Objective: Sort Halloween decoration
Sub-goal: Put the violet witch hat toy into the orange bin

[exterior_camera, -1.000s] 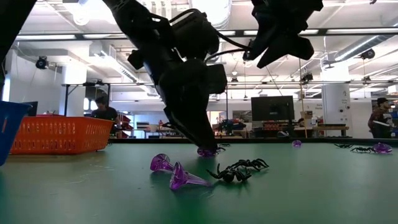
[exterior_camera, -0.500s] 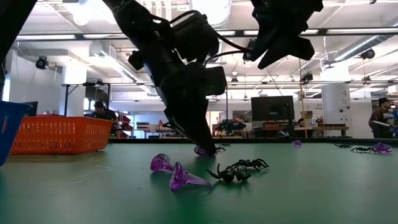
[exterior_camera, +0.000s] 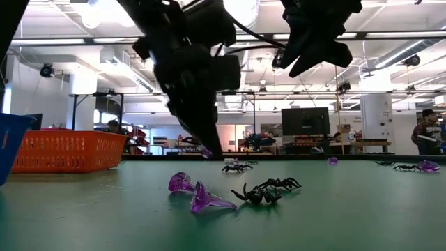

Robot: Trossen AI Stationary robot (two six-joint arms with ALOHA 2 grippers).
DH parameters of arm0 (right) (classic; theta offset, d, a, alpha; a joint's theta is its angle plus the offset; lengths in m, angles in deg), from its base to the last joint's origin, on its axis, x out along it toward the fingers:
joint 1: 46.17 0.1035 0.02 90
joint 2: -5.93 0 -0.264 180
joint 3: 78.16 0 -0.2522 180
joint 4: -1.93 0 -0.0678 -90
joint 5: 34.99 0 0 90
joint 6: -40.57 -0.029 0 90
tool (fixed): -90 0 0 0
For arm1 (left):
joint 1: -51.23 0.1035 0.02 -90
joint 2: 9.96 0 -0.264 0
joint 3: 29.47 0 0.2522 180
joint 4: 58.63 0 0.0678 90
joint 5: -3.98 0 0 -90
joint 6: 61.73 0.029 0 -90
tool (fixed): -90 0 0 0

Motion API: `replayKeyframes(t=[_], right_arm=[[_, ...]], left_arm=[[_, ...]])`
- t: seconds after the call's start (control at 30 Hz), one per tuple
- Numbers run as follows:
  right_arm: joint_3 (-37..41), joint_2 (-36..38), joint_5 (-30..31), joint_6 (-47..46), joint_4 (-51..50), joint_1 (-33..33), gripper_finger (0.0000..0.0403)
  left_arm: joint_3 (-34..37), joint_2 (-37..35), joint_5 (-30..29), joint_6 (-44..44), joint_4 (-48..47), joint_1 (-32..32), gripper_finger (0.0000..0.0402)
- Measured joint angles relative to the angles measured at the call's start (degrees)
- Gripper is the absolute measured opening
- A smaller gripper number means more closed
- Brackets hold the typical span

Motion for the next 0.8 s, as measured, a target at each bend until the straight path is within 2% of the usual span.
replayKeyframes(t=[0.1,0.27,0.4,0.8], right_arm=[[0.00,0.00,-0.01,0.03,-0.02,-0.01,0.0128],[0.00,0.00,-0.01,0.20,-0.08,0.01,0.0128],[0.00,0.00,-0.01,0.20,-0.13,0.01,0.0128],[0.00,0.00,-0.01,0.20,-0.57,0.01,0.0128]], left_arm=[[-0.02,-1.97,-1.20,0.73,-4.75,-0.19,0.0000],[0.00,-4.96,-7.71,2.63,-17.72,-0.06,0.0000],[1.05,-8.27,-9.08,3.83,-25.60,0.03,0.0000],[10.93,-23.13,-11.29,-2.86,-27.69,0.19,0.0000]])
